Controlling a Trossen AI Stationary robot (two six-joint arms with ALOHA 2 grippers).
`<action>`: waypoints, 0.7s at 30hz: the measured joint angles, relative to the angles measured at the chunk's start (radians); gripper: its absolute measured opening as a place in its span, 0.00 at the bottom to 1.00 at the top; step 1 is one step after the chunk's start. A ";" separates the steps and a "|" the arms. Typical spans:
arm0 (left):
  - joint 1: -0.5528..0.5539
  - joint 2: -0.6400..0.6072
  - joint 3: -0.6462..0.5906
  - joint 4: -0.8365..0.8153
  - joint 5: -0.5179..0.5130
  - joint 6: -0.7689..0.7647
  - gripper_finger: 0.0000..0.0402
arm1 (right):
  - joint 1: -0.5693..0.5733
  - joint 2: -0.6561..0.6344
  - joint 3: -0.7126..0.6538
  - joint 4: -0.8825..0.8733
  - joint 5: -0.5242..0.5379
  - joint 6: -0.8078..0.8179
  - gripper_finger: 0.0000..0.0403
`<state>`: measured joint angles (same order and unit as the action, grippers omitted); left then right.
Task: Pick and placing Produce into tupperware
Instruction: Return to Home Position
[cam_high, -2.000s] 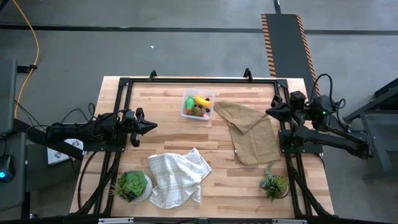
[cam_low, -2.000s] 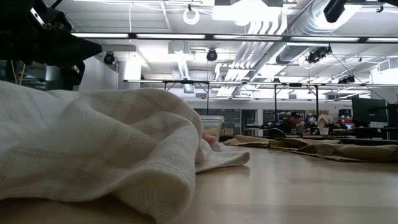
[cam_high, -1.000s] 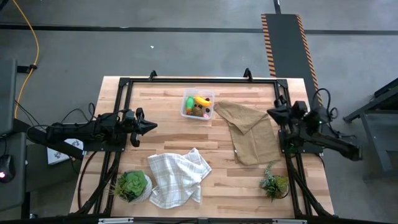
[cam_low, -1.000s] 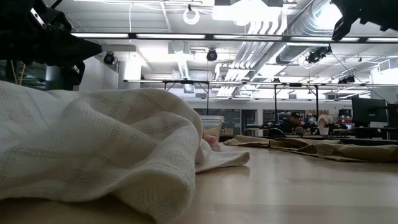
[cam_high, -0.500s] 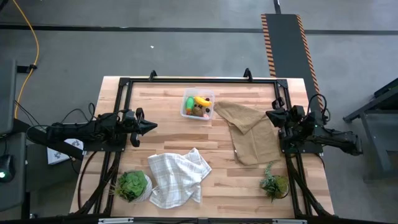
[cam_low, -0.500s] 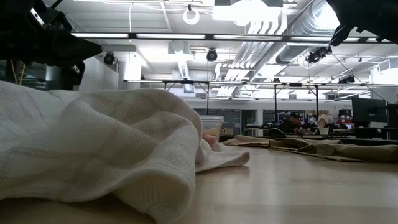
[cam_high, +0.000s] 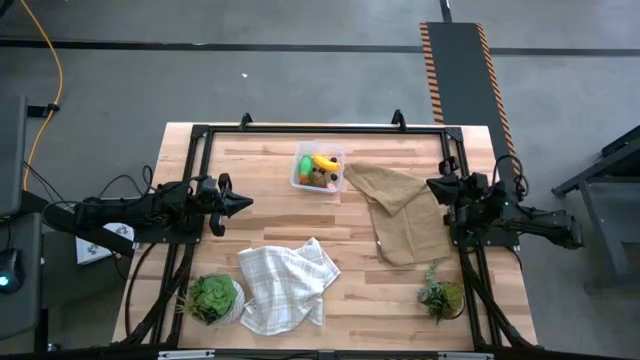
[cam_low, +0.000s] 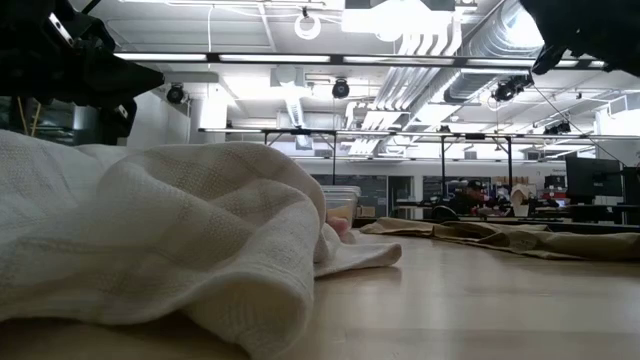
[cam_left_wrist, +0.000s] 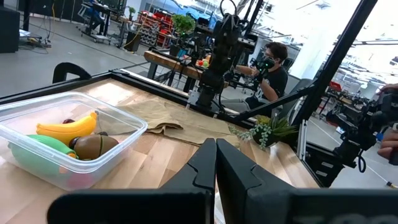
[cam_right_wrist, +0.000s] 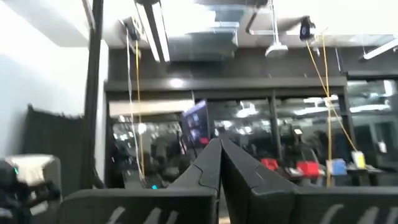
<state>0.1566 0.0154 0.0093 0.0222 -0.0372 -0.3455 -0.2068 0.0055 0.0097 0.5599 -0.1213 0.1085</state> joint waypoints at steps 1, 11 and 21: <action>0.000 0.000 0.000 0.000 0.000 0.000 0.00 | 0.000 0.000 0.000 -0.018 0.002 -0.014 0.00; 0.000 0.000 0.000 -0.001 0.000 0.000 0.00 | -0.002 0.000 0.000 -0.234 0.059 -0.080 0.00; 0.000 0.000 0.000 -0.001 0.000 0.000 0.00 | -0.002 0.000 0.000 -0.421 0.090 -0.109 0.00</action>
<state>0.1566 0.0154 0.0093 0.0213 -0.0372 -0.3458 -0.2092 0.0055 0.0093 0.1392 -0.0311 -0.0007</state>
